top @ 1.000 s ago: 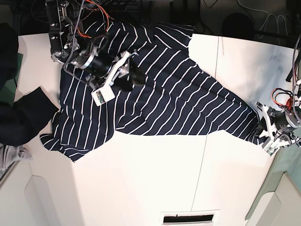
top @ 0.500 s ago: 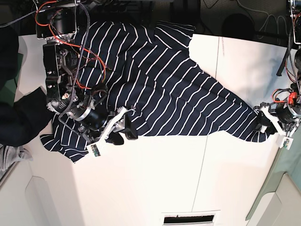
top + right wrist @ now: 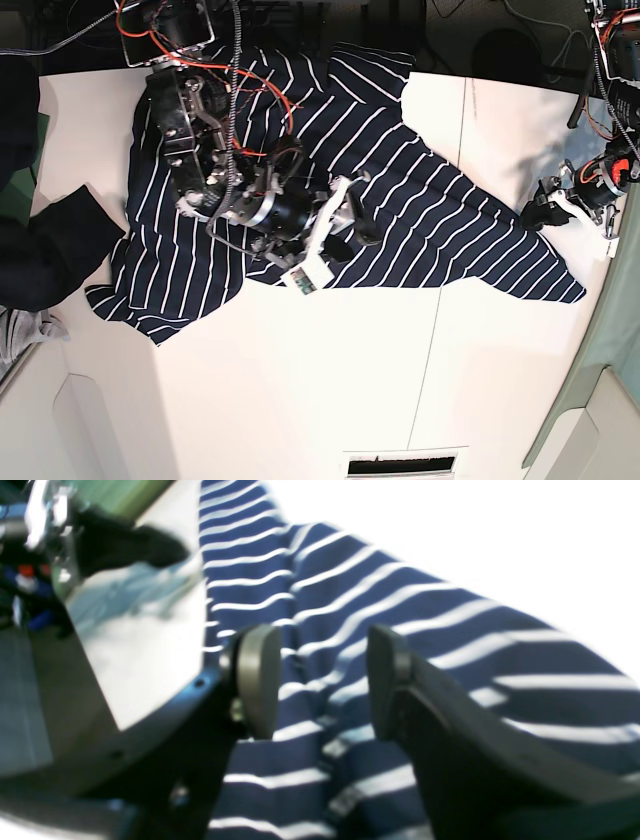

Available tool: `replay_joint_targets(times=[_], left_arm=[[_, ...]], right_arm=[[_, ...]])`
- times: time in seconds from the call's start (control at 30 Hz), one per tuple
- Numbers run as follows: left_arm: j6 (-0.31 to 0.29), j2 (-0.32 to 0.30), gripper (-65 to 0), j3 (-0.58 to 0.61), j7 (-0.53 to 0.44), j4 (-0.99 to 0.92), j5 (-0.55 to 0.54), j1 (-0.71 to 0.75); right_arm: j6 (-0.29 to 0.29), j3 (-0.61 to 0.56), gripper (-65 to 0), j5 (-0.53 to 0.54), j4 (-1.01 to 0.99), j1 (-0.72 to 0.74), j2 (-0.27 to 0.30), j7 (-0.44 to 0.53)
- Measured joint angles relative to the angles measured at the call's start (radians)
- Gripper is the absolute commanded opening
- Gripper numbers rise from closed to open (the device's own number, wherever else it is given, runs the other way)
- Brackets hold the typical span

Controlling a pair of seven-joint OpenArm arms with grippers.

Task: Layout the t-shirt on the table in an organized manner, then fold the t-shirt properly
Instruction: 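Pull the shirt edge with the right gripper while the left holds the hem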

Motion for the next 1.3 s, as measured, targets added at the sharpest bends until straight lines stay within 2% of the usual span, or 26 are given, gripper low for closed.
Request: replay_joint_targets(times=[0.1, 0.2, 0.33, 0.53, 0.63, 0.77, 0.8, 0.87, 0.97, 1.07, 1.2, 1.3], left_arm=[[0.039, 0.016, -28.5, 0.000, -0.029, 0.000, 0.002, -0.014], [0.057, 0.029, -28.5, 0.000, -0.037, 0.000, 0.019, -0.031], [0.075, 0.048, -28.5, 0.000, -0.037, 0.000, 0.060, -0.047], [0.075, 0.062, -30.0, 0.000, -0.045, 0.000, 0.062, -0.045], [0.075, 0.062, -40.1, 0.000, -0.060, 0.000, 0.060, -0.048], [0.075, 0.062, -63.8, 0.000, -0.060, 0.000, 0.064, -0.047], [0.075, 0.062, -65.0, 0.000, -0.071, 0.000, 0.064, -0.047], [0.074, 0.062, -65.0, 0.000, -0.116, 0.000, 0.061, -0.047], [0.019, 0.055, -65.0, 0.000, -0.119, 0.022, 0.042, -0.044], [-0.019, 0.039, -65.0, -0.003, -0.065, 0.089, -0.008, -0.038], [-0.029, 0.030, -65.0, -0.040, 0.007, 0.200, -0.075, -0.022], [-0.031, 0.009, -65.0, -0.080, 0.039, 0.289, -0.106, -0.005]], right_arm=[[-0.029, -0.042, -37.0, -0.048, 0.000, 0.000, -0.032, 0.005], [-0.035, -0.050, -37.0, -0.051, 0.000, 0.000, -0.031, 0.004], [-0.038, -0.047, -37.0, -0.063, 0.000, -0.003, -0.024, 0.004], [-0.039, -0.047, -37.0, -0.080, 0.000, -0.003, -0.023, 0.004], [-0.039, -0.047, -37.0, -0.097, 0.000, -0.005, -0.020, 0.004], [-0.039, -0.047, -37.0, -0.099, 0.000, -0.006, -0.008, 0.004], [-0.041, -0.047, -37.0, -0.099, 0.000, -0.005, -0.006, 0.004], [-0.041, -0.047, -37.0, -0.106, 0.000, -0.005, -0.006, 0.005], [-0.053, -0.047, -37.0, -0.156, 0.000, -0.005, -0.005, 0.013], [-0.119, -0.044, -37.0, -0.187, 0.000, -0.005, 0.016, 0.018], [-0.136, 0.000, -37.0, -0.196, 0.000, -0.006, 0.066, 0.038], [-0.136, 0.043, -37.0, -0.196, 0.000, -0.005, 0.071, 0.039]])
